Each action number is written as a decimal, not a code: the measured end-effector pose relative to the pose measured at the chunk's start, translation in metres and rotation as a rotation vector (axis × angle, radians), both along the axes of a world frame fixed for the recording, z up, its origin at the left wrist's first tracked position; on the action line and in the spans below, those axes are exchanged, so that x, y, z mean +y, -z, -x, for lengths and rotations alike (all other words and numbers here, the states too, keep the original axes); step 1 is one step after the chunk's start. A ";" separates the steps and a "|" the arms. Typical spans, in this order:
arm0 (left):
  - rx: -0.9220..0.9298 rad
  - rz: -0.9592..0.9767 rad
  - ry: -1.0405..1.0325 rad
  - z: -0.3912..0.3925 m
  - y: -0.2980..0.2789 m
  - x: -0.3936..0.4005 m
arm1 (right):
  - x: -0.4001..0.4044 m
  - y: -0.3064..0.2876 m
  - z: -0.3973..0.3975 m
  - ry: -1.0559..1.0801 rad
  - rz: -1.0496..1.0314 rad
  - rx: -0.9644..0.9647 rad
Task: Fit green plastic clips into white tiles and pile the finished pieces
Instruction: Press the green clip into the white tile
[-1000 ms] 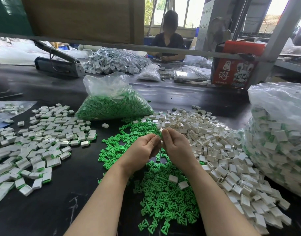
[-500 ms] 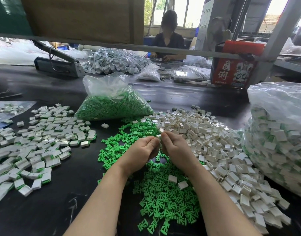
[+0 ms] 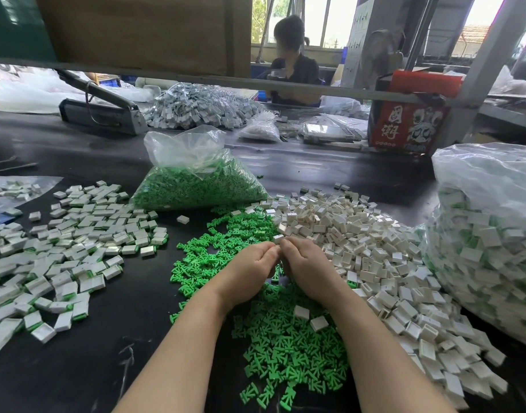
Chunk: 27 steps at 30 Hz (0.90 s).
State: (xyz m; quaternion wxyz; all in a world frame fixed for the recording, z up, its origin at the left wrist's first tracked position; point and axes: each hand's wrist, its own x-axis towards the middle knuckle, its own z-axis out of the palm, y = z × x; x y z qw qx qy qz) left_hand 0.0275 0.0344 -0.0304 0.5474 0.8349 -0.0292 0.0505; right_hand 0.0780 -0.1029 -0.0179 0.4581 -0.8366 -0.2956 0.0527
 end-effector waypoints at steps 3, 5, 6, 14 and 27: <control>0.007 -0.031 -0.001 0.000 0.001 0.000 | 0.002 0.001 0.002 0.007 0.028 -0.026; 0.005 -0.017 -0.006 0.000 0.001 0.000 | 0.003 0.002 0.001 0.008 0.034 -0.022; 0.003 -0.011 -0.008 0.000 0.001 -0.001 | 0.003 0.003 0.001 0.009 0.039 -0.027; -0.021 -0.060 -0.115 -0.004 0.008 -0.006 | 0.007 0.010 0.001 0.034 0.167 -0.166; 0.018 -0.231 -0.190 -0.004 0.011 -0.013 | 0.011 0.010 0.000 0.074 0.308 -0.234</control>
